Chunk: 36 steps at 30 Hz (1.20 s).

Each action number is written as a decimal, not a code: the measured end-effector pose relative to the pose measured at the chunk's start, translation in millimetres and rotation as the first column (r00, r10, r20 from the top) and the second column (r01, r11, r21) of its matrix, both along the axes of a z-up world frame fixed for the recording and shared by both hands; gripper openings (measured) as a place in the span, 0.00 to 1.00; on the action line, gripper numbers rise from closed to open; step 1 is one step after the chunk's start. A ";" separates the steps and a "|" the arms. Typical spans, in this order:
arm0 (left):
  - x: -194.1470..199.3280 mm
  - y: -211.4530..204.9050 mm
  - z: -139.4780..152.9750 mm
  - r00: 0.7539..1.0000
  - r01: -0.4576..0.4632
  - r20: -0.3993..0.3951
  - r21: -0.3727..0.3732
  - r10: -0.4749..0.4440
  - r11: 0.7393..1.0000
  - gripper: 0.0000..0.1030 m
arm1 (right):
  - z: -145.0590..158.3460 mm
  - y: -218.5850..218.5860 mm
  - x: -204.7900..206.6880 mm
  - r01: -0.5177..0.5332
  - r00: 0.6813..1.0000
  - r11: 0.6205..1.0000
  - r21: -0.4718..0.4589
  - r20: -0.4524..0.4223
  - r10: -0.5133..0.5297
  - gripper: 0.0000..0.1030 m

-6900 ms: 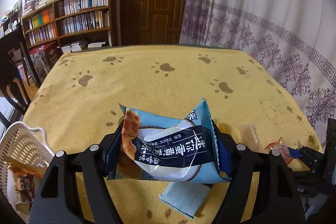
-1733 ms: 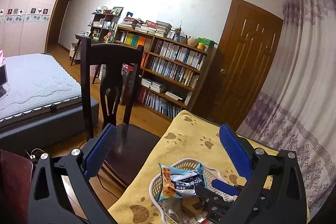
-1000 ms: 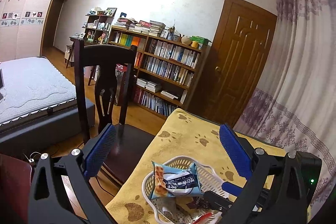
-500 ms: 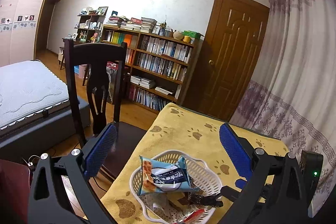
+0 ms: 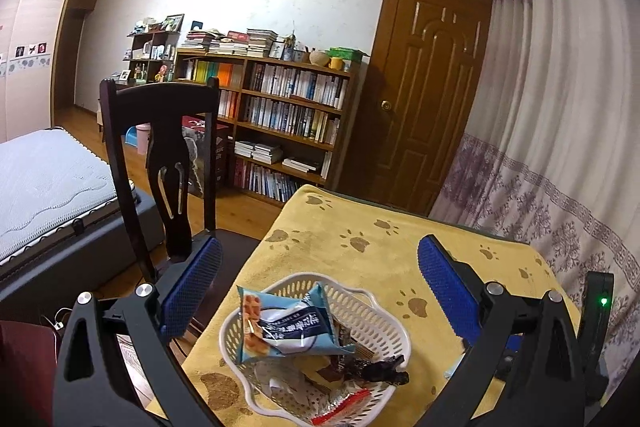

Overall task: Organize snacks
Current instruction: 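Move both grippers from the basket back to the remaining snacks, then grasp the clear bag with the brown cookie using the right gripper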

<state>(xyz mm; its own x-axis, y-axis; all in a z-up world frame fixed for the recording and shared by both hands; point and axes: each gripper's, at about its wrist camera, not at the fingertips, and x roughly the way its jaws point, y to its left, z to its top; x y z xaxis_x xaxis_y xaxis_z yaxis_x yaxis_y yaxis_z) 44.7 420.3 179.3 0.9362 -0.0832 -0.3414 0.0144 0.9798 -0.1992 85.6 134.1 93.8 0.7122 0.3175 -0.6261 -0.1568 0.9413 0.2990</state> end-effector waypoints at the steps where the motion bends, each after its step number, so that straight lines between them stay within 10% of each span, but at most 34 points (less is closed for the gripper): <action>1: -0.1 -2.0 -0.6 1.000 0.004 -0.001 0.003 -0.004 1.000 0.97 | -1.4 -7.5 -1.0 0.014 1.000 1.000 0.000 -0.003 -0.014 0.50; 18: 1.1 -51.8 -13.0 0.994 0.111 -0.035 0.097 -0.108 0.989 0.97 | -34.6 -152.9 -6.5 0.309 0.948 0.951 0.023 -0.085 -0.306 0.52; 36: -3.2 -90.4 -25.9 0.979 0.201 -0.067 0.170 -0.192 0.965 0.97 | -76.3 -167.2 19.3 0.349 0.919 0.935 -0.064 -0.173 -0.355 0.51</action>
